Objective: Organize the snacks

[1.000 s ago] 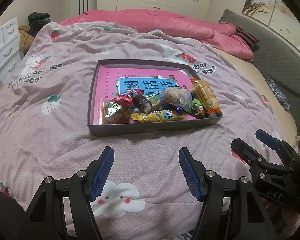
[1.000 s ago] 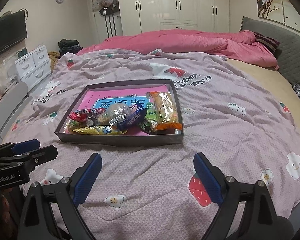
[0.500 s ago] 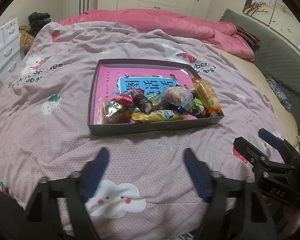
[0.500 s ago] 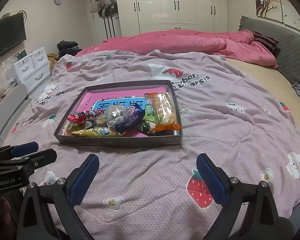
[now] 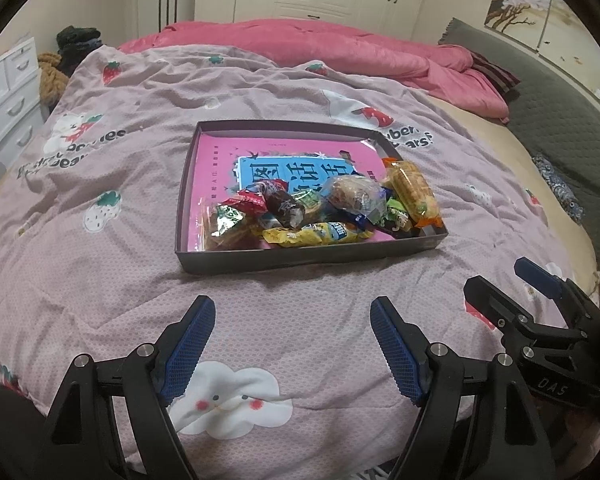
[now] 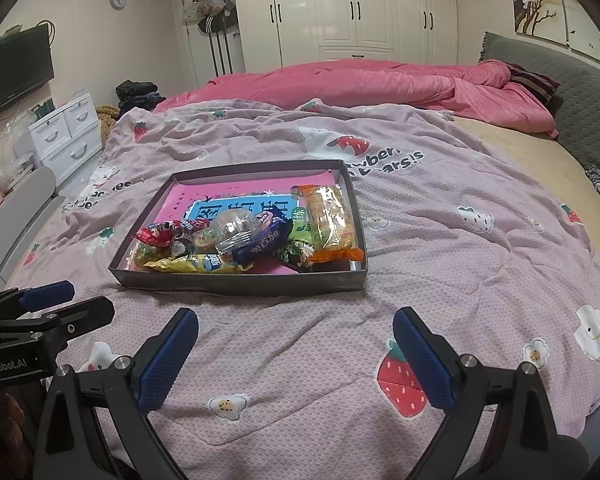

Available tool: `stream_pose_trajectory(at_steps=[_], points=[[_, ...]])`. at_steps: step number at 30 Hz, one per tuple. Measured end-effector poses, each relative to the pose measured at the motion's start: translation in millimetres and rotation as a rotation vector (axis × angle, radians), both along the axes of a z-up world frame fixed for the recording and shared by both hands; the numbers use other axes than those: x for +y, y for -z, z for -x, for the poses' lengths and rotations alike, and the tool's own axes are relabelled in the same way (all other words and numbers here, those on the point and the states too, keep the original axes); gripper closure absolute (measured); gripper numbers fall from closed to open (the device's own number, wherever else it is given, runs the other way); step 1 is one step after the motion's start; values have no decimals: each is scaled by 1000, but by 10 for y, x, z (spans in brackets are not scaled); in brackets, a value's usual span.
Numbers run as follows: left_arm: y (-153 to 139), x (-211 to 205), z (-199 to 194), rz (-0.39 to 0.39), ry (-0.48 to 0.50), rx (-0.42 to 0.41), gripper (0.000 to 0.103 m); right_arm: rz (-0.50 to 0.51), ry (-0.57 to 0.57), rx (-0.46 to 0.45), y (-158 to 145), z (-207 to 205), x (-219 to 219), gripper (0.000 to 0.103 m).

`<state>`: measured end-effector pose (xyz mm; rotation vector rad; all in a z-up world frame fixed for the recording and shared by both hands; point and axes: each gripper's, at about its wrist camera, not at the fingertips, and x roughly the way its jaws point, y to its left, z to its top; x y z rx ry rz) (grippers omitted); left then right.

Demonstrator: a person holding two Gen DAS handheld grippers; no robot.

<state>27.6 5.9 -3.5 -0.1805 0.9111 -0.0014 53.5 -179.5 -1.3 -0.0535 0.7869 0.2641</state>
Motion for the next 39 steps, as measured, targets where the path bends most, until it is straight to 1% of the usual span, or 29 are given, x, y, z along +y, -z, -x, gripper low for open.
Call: stream_pose_trajectory(at_steps=[25,39], points=[[-26,5,5,-3,1,-6,22,-3,1,-6,-5,-4,-1,4],[-38,16,23,-24,-12,-7,22,-1,2,-6,-5,-8,-4,4]])
